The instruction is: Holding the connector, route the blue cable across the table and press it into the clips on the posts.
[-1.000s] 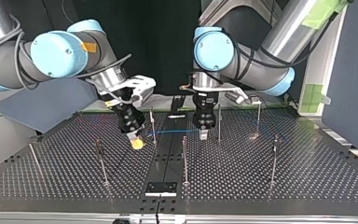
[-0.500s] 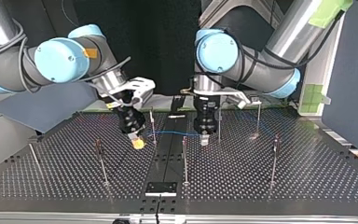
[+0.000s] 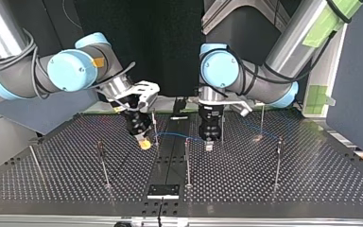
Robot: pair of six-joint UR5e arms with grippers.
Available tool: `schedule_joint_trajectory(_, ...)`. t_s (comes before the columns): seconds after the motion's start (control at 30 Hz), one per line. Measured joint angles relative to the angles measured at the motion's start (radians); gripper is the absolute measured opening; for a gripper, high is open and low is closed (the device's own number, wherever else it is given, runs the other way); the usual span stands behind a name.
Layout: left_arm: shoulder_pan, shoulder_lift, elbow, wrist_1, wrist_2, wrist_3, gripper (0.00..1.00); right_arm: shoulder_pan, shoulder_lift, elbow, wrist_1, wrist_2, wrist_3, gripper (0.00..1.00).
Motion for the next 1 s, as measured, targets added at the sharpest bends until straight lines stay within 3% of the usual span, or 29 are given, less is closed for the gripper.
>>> schedule_joint_trajectory(0.27,0.024,-0.007,0.027,0.000,0.045,0.000,0.01,-0.001,0.027,-0.029,-0.007,-0.018,0.002,0.00)
schedule_joint_trajectory(0.5,0.040,-0.046,0.051,-0.008,0.067,0.000,0.01,-0.003,0.056,-0.071,-0.006,-0.019,0.013,0.00)
schedule_joint_trajectory(1.0,0.072,-0.110,0.151,-0.025,0.088,-0.005,0.01,-0.061,0.092,-0.091,-0.015,-0.019,0.017,0.00)
